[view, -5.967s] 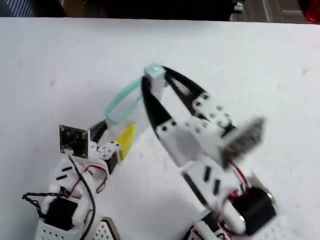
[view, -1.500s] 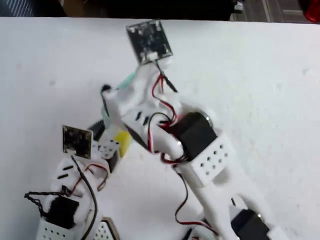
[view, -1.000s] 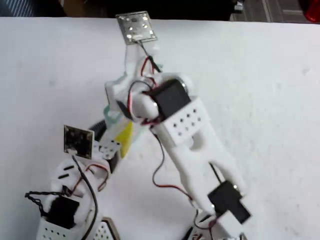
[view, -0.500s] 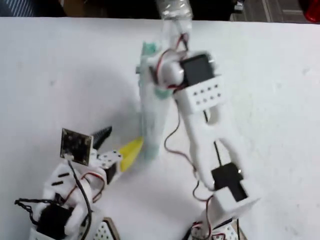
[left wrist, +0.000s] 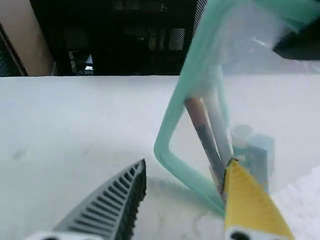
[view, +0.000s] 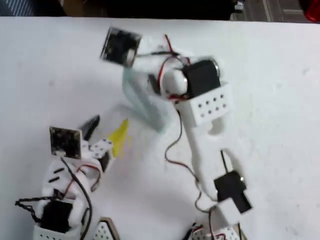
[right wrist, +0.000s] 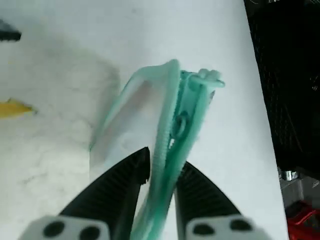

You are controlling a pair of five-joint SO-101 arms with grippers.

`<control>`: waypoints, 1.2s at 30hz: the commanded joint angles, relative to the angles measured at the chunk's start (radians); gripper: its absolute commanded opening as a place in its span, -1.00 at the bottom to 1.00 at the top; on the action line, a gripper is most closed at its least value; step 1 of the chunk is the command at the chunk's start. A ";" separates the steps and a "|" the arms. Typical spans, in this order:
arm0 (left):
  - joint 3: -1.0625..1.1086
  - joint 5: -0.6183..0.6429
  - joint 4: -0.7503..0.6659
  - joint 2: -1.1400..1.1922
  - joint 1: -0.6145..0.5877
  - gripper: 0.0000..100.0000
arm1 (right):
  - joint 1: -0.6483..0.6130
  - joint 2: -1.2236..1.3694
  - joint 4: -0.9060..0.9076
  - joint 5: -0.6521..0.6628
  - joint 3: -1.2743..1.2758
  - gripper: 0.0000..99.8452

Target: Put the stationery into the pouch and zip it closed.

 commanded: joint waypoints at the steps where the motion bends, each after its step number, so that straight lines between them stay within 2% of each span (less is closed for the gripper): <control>1: -0.009 0.052 -0.055 -0.007 -0.070 -0.52 | -0.031 -0.127 0.036 0.242 0.222 -0.97; 7: -0.040 0.184 -0.057 -0.007 -0.228 -0.51 | -0.047 -0.406 0.028 0.557 0.635 -0.97; 12: -0.040 0.230 -0.064 -0.007 -0.243 -0.51 | -0.084 -0.593 -0.012 0.712 0.862 -0.97; 19: -0.034 0.218 -0.084 -0.007 -0.113 -0.51 | -0.219 -0.677 -0.163 0.626 1.003 -0.97; 22: -0.029 0.109 -0.063 -0.007 -0.016 -0.51 | -0.246 -0.679 -0.200 0.624 1.002 -0.97; 27: -0.043 -0.049 0.031 -0.007 0.148 -0.51 | -0.199 -0.677 -0.335 0.509 1.002 -0.97; 32: -0.140 -0.052 0.140 -0.007 0.159 -0.51 | -0.091 -0.677 -0.515 0.370 1.002 -0.97; 36: -0.176 -0.052 0.183 -0.007 0.159 -0.51 | -0.064 -0.677 -0.627 0.222 1.002 -0.97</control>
